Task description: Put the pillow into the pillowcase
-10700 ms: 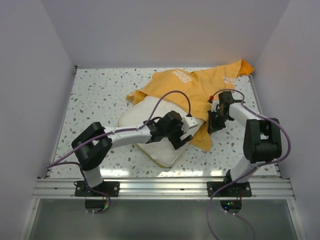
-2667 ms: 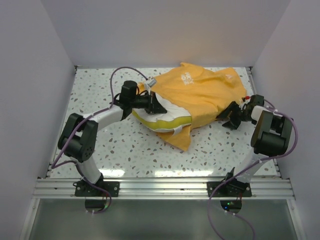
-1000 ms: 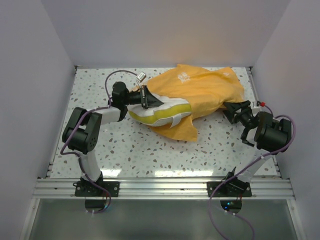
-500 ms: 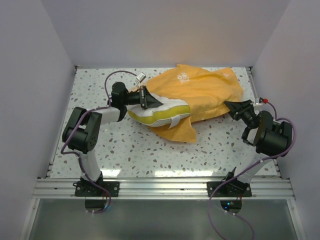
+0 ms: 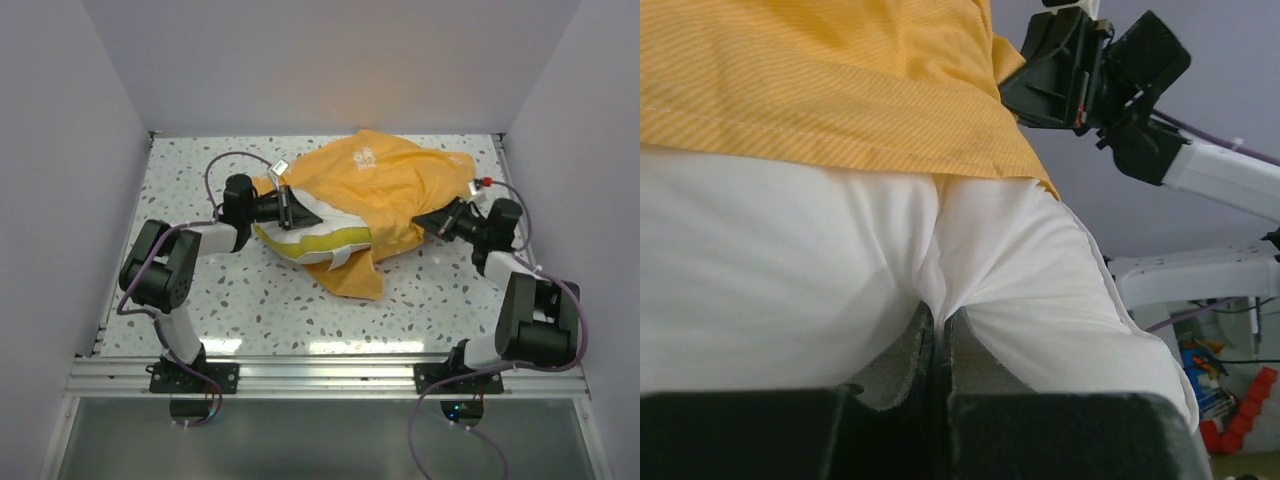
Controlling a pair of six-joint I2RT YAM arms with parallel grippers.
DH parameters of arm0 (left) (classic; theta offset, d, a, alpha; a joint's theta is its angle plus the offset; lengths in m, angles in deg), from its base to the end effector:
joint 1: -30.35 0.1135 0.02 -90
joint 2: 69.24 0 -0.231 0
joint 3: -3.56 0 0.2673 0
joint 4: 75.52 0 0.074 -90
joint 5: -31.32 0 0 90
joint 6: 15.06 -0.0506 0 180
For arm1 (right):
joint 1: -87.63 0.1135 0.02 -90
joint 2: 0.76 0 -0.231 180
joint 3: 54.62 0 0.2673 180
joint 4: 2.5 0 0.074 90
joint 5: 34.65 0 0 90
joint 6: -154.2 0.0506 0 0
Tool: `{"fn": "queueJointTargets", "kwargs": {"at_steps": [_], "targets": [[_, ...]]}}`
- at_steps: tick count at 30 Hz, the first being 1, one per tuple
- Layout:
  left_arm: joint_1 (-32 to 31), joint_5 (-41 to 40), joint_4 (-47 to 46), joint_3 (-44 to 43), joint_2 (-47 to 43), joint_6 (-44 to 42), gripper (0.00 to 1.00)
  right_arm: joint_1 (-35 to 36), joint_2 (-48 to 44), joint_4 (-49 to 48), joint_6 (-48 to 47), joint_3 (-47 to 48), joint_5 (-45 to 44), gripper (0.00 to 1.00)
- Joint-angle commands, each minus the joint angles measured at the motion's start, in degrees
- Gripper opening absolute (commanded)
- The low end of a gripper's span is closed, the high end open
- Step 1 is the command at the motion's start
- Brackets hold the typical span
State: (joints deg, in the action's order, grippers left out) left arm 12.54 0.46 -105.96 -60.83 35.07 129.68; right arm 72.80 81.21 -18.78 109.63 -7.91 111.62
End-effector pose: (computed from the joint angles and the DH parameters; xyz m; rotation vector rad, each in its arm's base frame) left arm 0.3492 -0.1578 0.1493 0.2538 2.0096 -1.7499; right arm 0.3032 -0.0368 0.1547 0.3133 1.9249 1.2829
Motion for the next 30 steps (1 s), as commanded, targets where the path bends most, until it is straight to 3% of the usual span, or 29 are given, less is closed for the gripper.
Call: {"fn": "queueJointTargets", "kwargs": {"at_steps": [1, 8, 11, 13, 14, 18, 20, 23, 27, 28, 30], "targets": [[-1.0, -10.6, 3.5, -0.6, -2.1, -9.5, 0.0, 12.3, 0.1, 18.9, -10.4, 7.6, 5.3, 0.0], [-1.4, -22.2, 3.7, -1.2, -3.4, -11.9, 0.0, 21.2, 9.8, 19.9, -8.6, 23.2, 7.1, 0.0], [0.7, -24.3, 6.1, -1.7, -7.0, -14.8, 0.0, 21.5, 11.4, 29.1, -14.9, 32.0, 8.6, 0.0], [2.3, -24.3, 8.3, -1.7, -9.8, -18.1, 0.0, 21.2, 10.8, 44.1, -22.6, 35.5, 9.0, 0.0], [3.0, -24.0, 10.2, -2.2, -10.7, -20.1, 0.0, 21.3, 10.4, 49.7, -31.5, 37.2, 6.4, 0.0], [2.5, -22.1, 24.4, -1.2, -13.9, -31.1, 0.0, 21.5, 13.2, 66.6, -43.0, 37.5, -1.2, 0.0], [2.1, -22.5, 33.1, -1.1, -14.0, -37.6, 0.0, 21.5, 18.4, 68.1, -43.5, 36.8, -2.7, 0.0], [2.1, -25.5, 35.8, 2.2, -15.2, -42.3, 0.0, 21.5, 22.3, 66.5, -41.7, 35.6, -5.3, 0.0], [2.1, -27.8, 38.3, 4.0, -14.8, -43.9, 0.0, 21.8, 21.9, 70.9, -44.1, 37.8, -11.2, 0.2], [2.0, -28.1, 38.8, 4.2, -14.2, -44.6, 0.0, 21.9, 21.5, 72.9, -45.2, 38.7, -13.7, 0.34], [2.0, -27.8, 40.9, 4.5, -13.6, -45.9, 0.0, 21.7, 19.4, 79.3, -49.8, 42.4, -17.4, 0.52]]}}
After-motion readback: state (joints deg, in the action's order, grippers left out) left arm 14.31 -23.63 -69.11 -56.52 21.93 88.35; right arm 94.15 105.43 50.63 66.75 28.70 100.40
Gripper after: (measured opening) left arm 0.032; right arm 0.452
